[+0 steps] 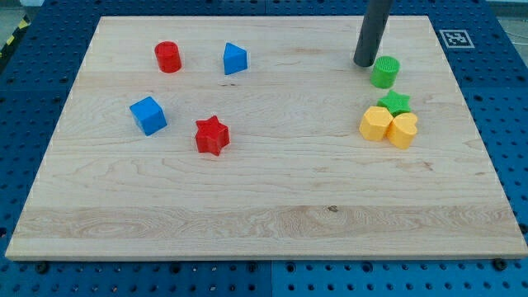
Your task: Move the green circle to the left of the green star
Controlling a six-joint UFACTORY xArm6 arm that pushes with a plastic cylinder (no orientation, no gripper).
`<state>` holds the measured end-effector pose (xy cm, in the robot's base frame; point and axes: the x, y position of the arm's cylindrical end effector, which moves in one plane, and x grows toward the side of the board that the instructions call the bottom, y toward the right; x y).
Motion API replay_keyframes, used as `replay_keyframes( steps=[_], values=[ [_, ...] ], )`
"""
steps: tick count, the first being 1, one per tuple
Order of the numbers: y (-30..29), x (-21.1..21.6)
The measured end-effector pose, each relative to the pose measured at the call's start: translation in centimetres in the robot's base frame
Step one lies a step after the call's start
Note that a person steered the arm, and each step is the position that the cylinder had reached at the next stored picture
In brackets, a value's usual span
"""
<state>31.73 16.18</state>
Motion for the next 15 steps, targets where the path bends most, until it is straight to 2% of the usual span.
replay_keyframes(
  steps=[2, 5, 7, 10, 11, 12, 13, 15],
  values=[
    [5.3, 1.8],
    [9.0, 6.7],
    [13.2, 6.9],
    [10.9, 11.7],
    [11.2, 11.8],
    [14.4, 8.9],
    [13.4, 6.8],
    [10.5, 7.7]
  ],
)
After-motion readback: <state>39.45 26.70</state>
